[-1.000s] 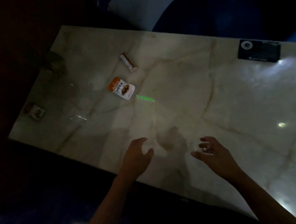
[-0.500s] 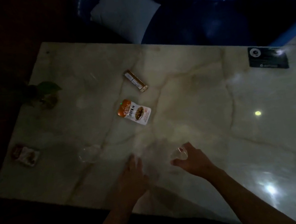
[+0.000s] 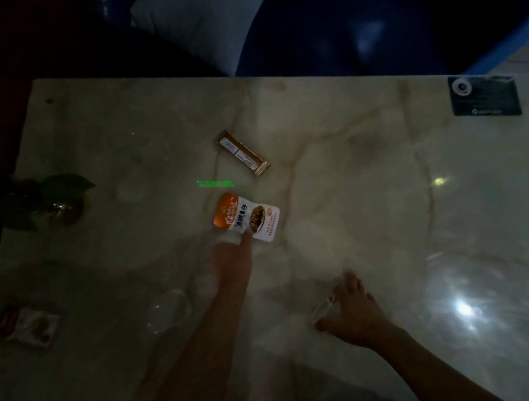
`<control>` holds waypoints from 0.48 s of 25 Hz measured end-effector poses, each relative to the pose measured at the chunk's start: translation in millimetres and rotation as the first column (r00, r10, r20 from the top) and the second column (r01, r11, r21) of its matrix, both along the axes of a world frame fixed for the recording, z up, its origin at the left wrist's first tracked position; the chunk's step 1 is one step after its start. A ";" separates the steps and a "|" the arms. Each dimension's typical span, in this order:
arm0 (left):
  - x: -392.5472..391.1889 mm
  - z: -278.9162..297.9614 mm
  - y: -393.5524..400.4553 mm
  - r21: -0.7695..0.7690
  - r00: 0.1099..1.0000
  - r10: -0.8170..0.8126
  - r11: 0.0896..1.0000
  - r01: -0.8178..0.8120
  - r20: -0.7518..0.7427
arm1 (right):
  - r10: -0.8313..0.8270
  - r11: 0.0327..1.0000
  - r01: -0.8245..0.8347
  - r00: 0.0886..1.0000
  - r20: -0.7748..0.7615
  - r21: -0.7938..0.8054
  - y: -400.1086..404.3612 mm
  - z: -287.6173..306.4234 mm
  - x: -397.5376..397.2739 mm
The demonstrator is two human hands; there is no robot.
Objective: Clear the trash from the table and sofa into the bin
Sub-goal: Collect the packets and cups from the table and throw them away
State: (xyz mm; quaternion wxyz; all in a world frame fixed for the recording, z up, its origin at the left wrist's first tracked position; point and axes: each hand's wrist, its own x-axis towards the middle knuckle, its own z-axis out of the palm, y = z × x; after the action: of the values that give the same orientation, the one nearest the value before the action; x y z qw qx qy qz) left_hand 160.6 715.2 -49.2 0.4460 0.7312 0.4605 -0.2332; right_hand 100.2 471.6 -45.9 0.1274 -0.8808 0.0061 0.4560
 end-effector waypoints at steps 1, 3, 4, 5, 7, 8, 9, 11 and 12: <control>12.5 -2.4 0.7 0.076 1.000 0.022 0.997 -0.023 0.010 | -0.011 1.000 0.011 1.000 -0.004 0.005 -0.3 -1.1 -1.7; 31.9 -9.9 -1.9 0.190 0.993 0.103 0.976 -0.111 0.051 | -0.028 0.999 0.028 1.000 -0.010 0.015 -1.7 -5.0 -6.1; 37.4 -15.1 -3.9 0.218 0.986 0.156 0.962 -0.167 0.065 | -0.033 0.999 0.033 0.999 -0.013 0.029 -3.6 -6.4 -8.2; 41.3 -20.2 -4.6 0.231 0.978 0.200 0.951 -0.207 0.053 | -0.039 0.998 0.040 0.999 -0.016 0.046 -5.6 -7.5 -9.7; 42.3 -29.7 -3.5 0.219 0.977 0.215 0.953 -0.210 0.002 | -0.067 0.995 0.068 0.998 -0.015 0.072 -8.7 -8.1 -12.3; 41.1 -34.2 -2.7 0.215 0.979 0.205 0.956 -0.199 -0.009 | -0.092 0.993 0.093 0.996 -0.014 0.075 -10.2 -8.3 -13.2; 40.9 -35.8 -1.2 0.218 0.983 0.185 0.960 -0.177 -0.018 | -0.114 0.991 0.115 0.993 -0.018 0.072 -11.8 -8.5 -13.7; 41.1 -35.2 2.0 0.192 0.974 0.228 0.955 -0.226 0.008 | -0.134 0.988 0.136 0.990 -0.033 0.072 -14.1 -9.3 -13.7; 41.1 -34.3 3.8 0.180 0.968 0.252 0.951 -0.250 0.010 | -0.145 0.986 0.148 0.988 -0.043 0.075 -14.6 -8.7 -13.3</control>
State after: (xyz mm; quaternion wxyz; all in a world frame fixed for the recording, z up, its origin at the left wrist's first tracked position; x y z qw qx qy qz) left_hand 201.8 718.9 -83.5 0.4014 0.7024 0.5716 -0.1368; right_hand 86.8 457.0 -54.5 0.1949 -0.8636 0.0555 0.4616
